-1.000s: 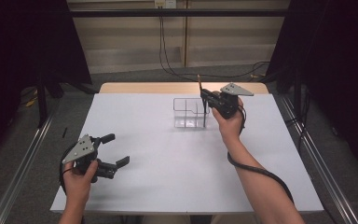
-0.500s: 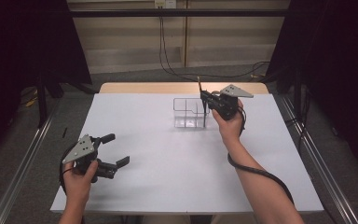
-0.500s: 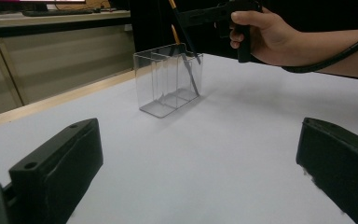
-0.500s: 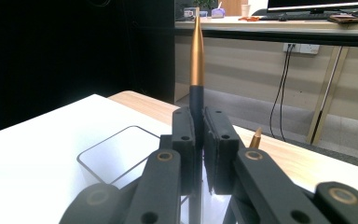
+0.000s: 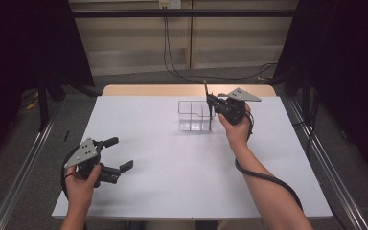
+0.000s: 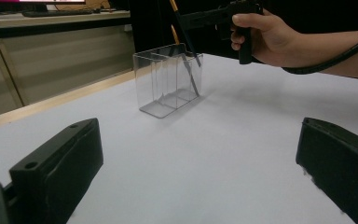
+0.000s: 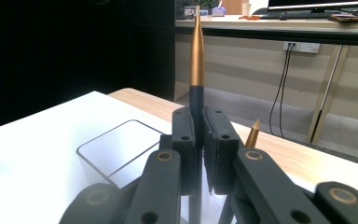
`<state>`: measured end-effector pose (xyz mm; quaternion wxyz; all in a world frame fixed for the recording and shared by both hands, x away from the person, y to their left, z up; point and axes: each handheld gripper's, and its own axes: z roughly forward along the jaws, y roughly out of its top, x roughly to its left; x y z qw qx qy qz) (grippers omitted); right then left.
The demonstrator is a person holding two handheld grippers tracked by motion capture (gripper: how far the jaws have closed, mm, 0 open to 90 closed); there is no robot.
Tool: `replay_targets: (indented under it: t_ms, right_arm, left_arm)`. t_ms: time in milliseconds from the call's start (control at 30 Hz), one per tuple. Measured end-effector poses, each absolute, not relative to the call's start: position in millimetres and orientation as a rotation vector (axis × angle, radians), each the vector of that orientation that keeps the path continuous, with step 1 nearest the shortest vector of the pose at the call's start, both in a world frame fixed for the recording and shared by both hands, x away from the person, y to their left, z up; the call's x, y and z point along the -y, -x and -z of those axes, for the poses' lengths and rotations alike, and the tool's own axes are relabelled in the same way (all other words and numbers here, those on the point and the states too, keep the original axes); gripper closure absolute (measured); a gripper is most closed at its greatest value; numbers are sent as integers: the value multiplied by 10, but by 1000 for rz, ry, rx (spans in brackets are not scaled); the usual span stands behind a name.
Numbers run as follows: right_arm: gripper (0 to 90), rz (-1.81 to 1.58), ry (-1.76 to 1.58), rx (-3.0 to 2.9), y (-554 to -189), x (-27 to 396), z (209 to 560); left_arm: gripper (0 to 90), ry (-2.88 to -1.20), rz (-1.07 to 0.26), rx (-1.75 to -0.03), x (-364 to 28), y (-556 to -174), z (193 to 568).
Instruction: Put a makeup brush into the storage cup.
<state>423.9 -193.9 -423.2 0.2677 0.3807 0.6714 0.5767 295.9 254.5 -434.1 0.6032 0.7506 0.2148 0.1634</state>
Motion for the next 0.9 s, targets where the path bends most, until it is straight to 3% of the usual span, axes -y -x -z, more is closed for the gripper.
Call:
replay_targets:
  t_ms: [900]
  right_arm:
    - [832, -1544, -1043, -1828, -4190, 2004, 4280]
  left_arm:
    - [6, -1740, -381, -496, -2538, -2963, 4341]
